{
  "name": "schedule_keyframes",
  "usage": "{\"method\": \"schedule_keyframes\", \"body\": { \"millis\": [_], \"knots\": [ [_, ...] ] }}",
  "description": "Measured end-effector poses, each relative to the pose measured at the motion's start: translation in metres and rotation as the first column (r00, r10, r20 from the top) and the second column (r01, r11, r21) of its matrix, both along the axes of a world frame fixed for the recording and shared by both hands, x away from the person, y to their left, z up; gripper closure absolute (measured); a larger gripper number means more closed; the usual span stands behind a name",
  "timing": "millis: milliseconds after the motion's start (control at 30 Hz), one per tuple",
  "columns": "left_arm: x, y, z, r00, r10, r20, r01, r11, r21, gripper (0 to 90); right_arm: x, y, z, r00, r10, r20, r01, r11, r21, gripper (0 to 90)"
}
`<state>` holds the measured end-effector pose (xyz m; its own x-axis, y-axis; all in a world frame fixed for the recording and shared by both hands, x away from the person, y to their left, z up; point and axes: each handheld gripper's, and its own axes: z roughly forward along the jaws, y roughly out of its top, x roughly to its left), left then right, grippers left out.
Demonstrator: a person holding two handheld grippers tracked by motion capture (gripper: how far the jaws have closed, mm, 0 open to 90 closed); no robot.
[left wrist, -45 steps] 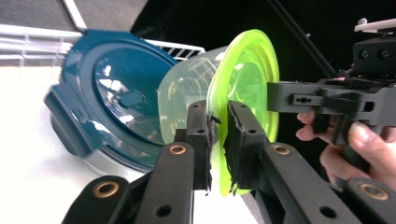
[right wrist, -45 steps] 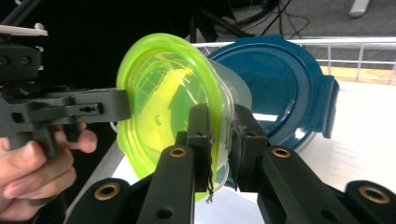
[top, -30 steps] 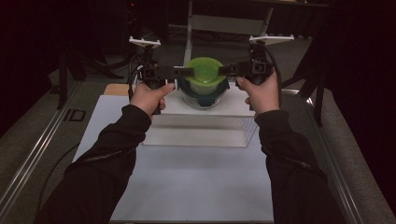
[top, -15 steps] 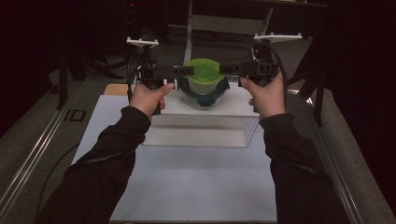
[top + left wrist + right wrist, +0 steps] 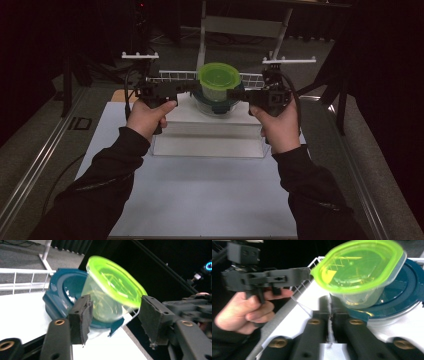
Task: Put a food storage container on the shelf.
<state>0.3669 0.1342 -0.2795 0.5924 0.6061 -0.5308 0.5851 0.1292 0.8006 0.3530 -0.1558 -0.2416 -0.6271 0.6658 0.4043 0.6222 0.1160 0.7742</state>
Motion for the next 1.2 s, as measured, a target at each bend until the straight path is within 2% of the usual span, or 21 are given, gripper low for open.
{"method": "schedule_keyframes", "body": {
  "millis": [167,333,500,633,733,900,1133,1200],
  "knots": [
    [-0.013,0.003,-0.007,0.9984,-0.026,0.049,0.024,0.9990,0.037,42.0,0.002,0.010,-0.016,0.9996,0.017,-0.022,-0.018,1.000,-0.016,90.0],
    [-0.025,0.004,-0.015,0.9967,-0.044,0.069,0.040,0.9978,0.053,41.0,0.006,0.022,-0.026,0.9994,0.014,-0.033,-0.014,1.000,-0.017,90.0],
    [-0.039,0.007,-0.029,0.9959,-0.043,0.079,0.037,0.9968,0.070,40.7,0.013,0.026,-0.032,0.9993,-0.009,-0.035,0.009,1.000,0.017,90.0],
    [-0.050,0.011,-0.037,0.9941,-0.037,0.102,0.029,0.9967,0.076,40.6,0.020,0.027,-0.035,0.9986,-0.035,-0.040,0.035,0.999,0.011,90.0],
    [-0.057,0.010,-0.042,0.9918,-0.036,0.123,0.023,0.9941,0.106,39.1,0.024,0.027,-0.037,0.9977,-0.054,-0.042,0.054,0.998,0.009,90.0],
    [-0.065,0.010,-0.049,0.9900,-0.044,0.134,0.027,0.9920,0.123,39.1,0.031,0.027,-0.038,0.9960,-0.076,-0.046,0.076,0.997,0.002,90.0],
    [-0.068,0.007,-0.057,0.9904,-0.057,0.126,0.042,0.9923,0.116,38.6,0.040,0.030,-0.040,0.9942,-0.094,-0.054,0.093,0.996,-0.008,89.9],
    [-0.068,0.006,-0.057,0.9900,-0.061,0.127,0.047,0.9930,0.109,38.6,0.042,0.031,-0.039,0.9939,-0.101,-0.044,0.100,0.995,-0.021,89.9]
  ]
}}
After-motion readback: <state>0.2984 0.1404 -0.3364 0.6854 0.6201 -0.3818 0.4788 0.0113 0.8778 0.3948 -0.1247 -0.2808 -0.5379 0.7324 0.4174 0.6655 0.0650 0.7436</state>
